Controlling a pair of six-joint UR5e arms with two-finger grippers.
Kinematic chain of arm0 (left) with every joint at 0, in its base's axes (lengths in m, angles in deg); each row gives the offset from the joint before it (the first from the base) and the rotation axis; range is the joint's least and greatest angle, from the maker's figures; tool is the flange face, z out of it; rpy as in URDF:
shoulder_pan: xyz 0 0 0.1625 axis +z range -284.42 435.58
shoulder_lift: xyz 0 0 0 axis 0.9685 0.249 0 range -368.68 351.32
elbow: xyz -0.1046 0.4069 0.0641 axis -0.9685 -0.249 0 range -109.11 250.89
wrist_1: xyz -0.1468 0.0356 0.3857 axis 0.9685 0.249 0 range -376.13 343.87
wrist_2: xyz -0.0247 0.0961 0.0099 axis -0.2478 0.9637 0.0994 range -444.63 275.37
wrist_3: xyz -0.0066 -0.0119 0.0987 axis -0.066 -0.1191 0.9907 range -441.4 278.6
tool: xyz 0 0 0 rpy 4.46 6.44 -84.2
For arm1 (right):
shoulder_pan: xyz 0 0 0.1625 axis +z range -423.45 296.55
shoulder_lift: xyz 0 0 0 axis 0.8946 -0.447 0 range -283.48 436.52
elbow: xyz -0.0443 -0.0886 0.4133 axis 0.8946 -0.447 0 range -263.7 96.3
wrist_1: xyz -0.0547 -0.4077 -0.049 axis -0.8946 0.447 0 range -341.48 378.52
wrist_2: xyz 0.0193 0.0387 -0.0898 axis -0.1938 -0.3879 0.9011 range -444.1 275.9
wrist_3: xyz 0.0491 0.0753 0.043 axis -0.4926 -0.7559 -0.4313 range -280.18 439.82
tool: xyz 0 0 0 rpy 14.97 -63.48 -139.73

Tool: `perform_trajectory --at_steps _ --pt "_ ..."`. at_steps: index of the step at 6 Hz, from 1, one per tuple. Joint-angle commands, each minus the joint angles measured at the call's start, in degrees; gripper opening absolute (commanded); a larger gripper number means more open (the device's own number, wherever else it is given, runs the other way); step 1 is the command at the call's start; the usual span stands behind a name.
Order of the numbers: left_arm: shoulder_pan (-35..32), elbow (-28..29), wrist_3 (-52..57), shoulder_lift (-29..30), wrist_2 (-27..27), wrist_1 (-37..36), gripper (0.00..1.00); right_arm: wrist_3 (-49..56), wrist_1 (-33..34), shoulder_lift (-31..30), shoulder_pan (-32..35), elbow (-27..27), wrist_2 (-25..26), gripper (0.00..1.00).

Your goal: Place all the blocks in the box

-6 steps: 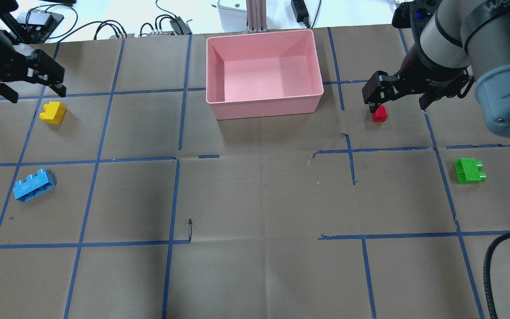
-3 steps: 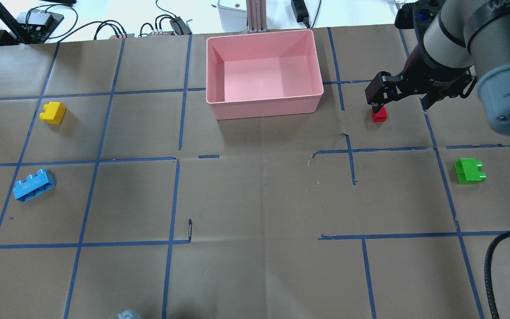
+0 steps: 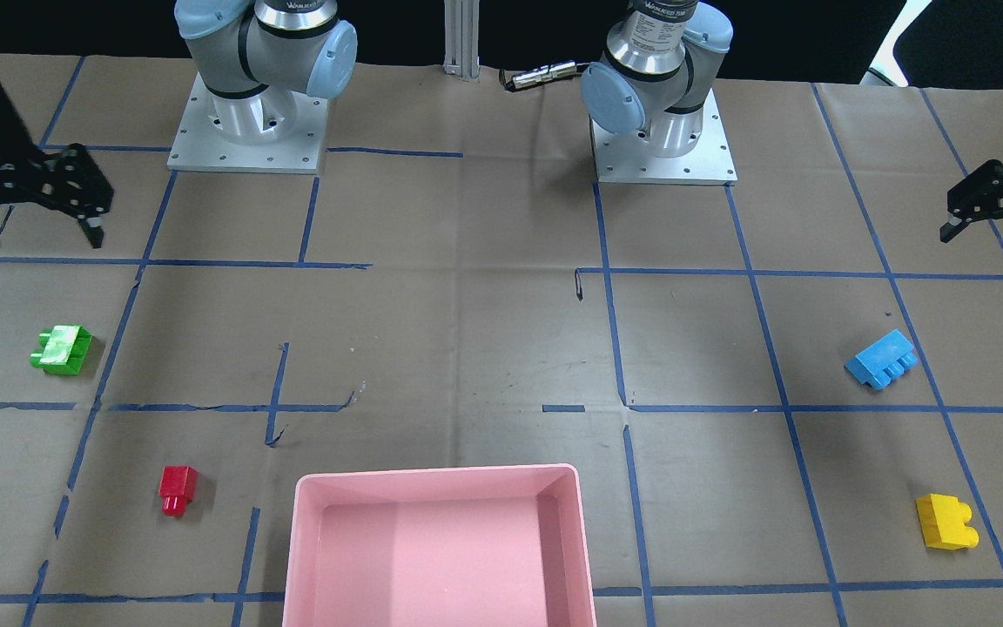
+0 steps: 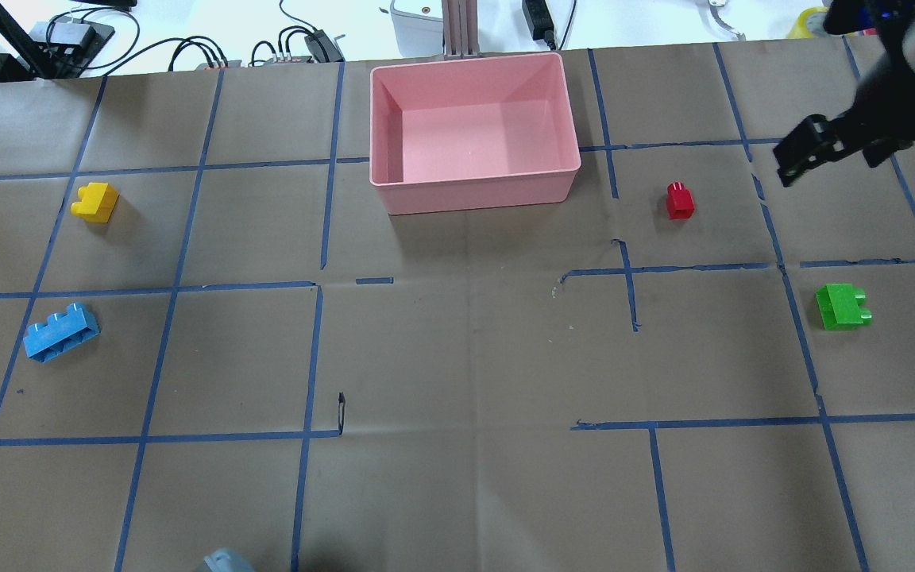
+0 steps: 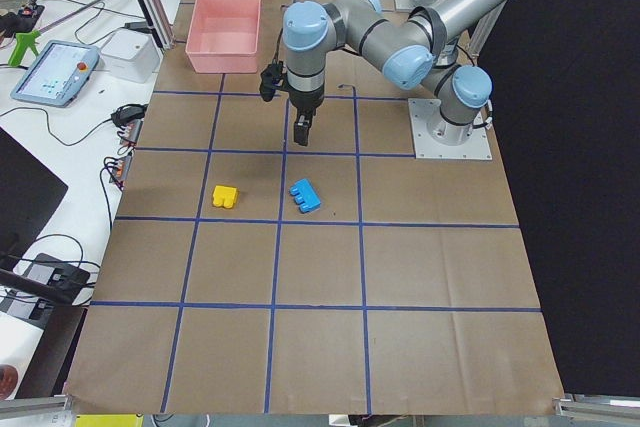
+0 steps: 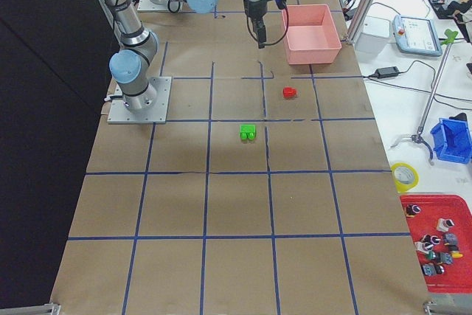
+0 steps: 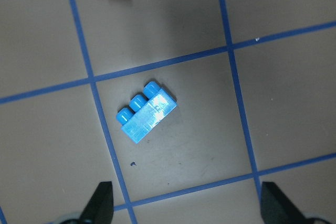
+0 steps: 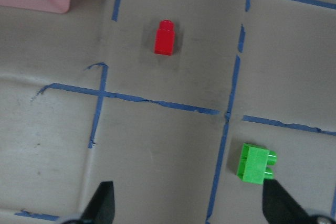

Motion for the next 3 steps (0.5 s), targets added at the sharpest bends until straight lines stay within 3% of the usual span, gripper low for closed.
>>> perform_trajectory --at_steps 1,3 --pt "0.1 -0.9 23.2 1.4 -0.1 -3.7 1.0 6.4 3.8 3.6 -11.1 1.1 -1.8 1.0" --pt "0.5 -2.5 34.9 8.0 -0.1 -12.1 1.0 6.3 13.3 9.1 -12.5 6.5 -1.9 0.99"
